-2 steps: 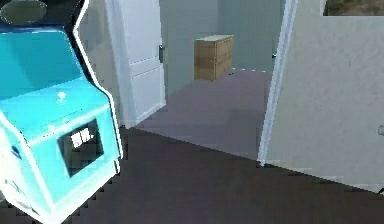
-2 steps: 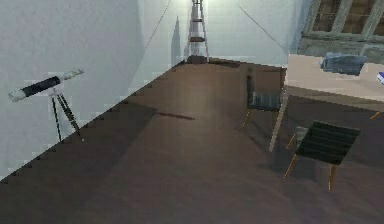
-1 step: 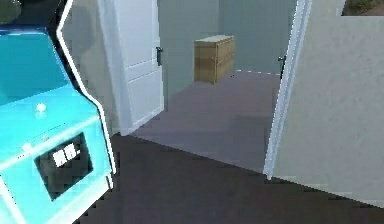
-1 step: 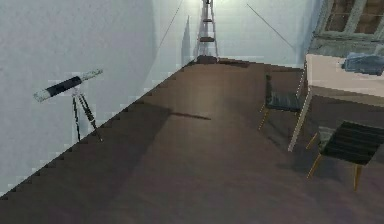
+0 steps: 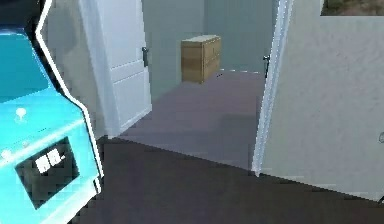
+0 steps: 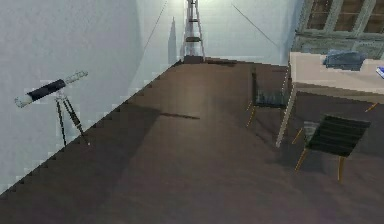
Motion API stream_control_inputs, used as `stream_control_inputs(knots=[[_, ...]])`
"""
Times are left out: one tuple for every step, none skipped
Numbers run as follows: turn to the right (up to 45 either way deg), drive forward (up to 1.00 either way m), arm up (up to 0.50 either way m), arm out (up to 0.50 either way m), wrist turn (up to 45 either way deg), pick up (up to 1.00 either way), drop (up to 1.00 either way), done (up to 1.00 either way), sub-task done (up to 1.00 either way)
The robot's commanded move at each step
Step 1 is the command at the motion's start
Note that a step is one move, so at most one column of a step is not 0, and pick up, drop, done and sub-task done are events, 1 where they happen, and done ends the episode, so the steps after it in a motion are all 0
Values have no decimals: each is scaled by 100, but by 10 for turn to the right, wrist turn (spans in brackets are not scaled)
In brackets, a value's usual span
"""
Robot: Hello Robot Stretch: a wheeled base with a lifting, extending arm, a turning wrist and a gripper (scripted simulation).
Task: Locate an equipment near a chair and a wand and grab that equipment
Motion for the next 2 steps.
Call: stream_control_inputs(knots=[[0, 100, 0, 0, 0, 0, 0, 0, 0], [0, 75, 0, 0, 0, 0, 0, 0, 0]])
